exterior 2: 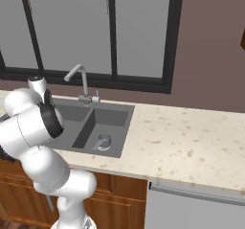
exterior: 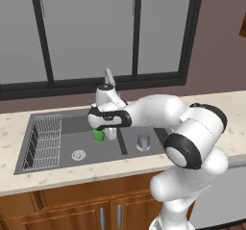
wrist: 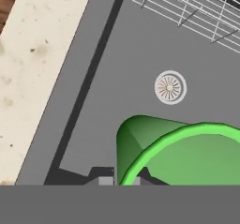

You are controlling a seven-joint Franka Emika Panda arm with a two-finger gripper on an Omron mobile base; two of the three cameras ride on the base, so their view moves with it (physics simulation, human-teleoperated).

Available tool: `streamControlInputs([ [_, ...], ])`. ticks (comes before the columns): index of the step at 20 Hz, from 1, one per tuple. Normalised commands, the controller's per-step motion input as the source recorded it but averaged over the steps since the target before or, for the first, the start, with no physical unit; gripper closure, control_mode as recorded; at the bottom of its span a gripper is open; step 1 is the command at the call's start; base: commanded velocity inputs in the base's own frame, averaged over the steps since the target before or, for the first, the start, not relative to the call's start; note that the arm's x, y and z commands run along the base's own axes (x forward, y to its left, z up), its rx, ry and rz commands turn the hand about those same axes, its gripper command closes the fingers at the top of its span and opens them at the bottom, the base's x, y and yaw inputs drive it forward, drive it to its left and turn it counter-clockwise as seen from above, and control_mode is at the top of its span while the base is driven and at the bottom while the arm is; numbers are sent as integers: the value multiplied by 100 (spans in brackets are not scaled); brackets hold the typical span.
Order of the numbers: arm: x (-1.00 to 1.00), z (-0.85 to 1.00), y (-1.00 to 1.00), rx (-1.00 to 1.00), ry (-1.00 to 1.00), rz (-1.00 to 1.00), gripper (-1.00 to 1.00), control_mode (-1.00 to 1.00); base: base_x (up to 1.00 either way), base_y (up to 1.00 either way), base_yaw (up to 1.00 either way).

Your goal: Move any existing items from the left basin to the right basin for drying. Then move the cup from the counter to the left basin of the sink for washing.

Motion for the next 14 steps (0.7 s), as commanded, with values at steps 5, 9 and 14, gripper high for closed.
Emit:
streamControlInputs([
  [5,53,-53,7,-4,3,7,100,-100,0,0,0],
  [9,47,-52,3,-2,0,8,100,-100,0,0,0],
  [14,35,-42,1,0,0,7,100,-100,0,0,0],
])
